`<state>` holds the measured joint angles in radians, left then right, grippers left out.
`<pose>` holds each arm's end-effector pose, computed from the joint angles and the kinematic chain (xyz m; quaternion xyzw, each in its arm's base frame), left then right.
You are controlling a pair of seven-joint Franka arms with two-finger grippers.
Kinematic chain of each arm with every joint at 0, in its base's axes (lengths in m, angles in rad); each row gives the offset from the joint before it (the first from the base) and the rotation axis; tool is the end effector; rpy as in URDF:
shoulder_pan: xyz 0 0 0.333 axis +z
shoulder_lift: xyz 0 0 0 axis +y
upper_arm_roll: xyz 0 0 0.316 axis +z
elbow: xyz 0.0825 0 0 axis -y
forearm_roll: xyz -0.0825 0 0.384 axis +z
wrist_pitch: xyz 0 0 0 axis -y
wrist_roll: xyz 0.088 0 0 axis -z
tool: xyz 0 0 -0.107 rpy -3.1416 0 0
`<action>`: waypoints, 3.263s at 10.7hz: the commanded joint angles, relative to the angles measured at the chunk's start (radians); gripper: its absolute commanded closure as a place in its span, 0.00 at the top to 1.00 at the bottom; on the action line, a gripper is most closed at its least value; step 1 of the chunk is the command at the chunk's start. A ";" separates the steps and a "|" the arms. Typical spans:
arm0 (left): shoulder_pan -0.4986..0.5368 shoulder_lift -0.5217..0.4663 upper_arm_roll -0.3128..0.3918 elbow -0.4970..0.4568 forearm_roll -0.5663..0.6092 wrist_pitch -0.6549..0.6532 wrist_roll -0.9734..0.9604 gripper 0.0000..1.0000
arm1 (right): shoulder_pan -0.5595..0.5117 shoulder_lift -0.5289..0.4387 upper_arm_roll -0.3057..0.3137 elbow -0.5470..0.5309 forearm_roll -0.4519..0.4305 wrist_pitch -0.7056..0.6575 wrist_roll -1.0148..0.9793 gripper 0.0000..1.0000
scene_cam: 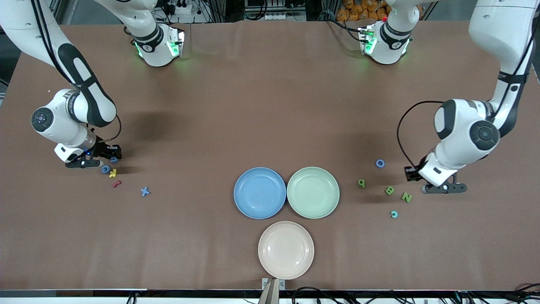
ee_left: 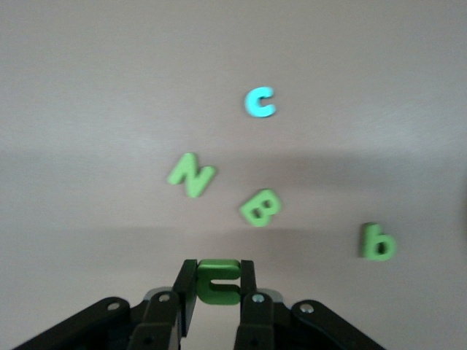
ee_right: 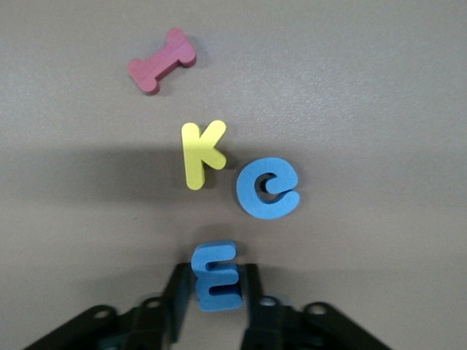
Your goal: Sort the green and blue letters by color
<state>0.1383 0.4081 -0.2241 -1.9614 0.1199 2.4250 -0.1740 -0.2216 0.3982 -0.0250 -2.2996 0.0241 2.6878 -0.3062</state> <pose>0.6208 -0.0468 0.2767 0.9994 0.0106 0.0335 0.0074 0.5087 -0.1294 0.1731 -0.9998 -0.0199 0.0046 0.0017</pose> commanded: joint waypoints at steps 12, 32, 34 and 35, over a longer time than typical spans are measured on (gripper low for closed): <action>-0.459 0.316 0.009 0.455 -0.066 -0.087 -0.729 0.28 | 0.071 -0.130 0.318 0.184 0.226 -0.379 0.677 0.00; -0.213 0.182 0.016 0.087 0.035 0.080 -0.237 1.00 | 0.530 0.185 0.301 0.766 0.209 -0.229 1.219 1.00; -0.216 0.186 0.017 0.055 0.034 0.130 -0.243 1.00 | 0.521 0.177 0.301 0.734 0.209 -0.241 1.216 1.00; -0.223 0.187 0.017 0.047 0.034 0.138 -0.246 1.00 | 0.502 0.160 0.300 0.702 0.204 -0.259 1.208 1.00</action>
<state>-0.0862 0.6207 -0.2011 -1.8639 0.1352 2.5273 -0.4173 0.3032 0.5694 0.2752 -1.5670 0.2358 2.4563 0.8932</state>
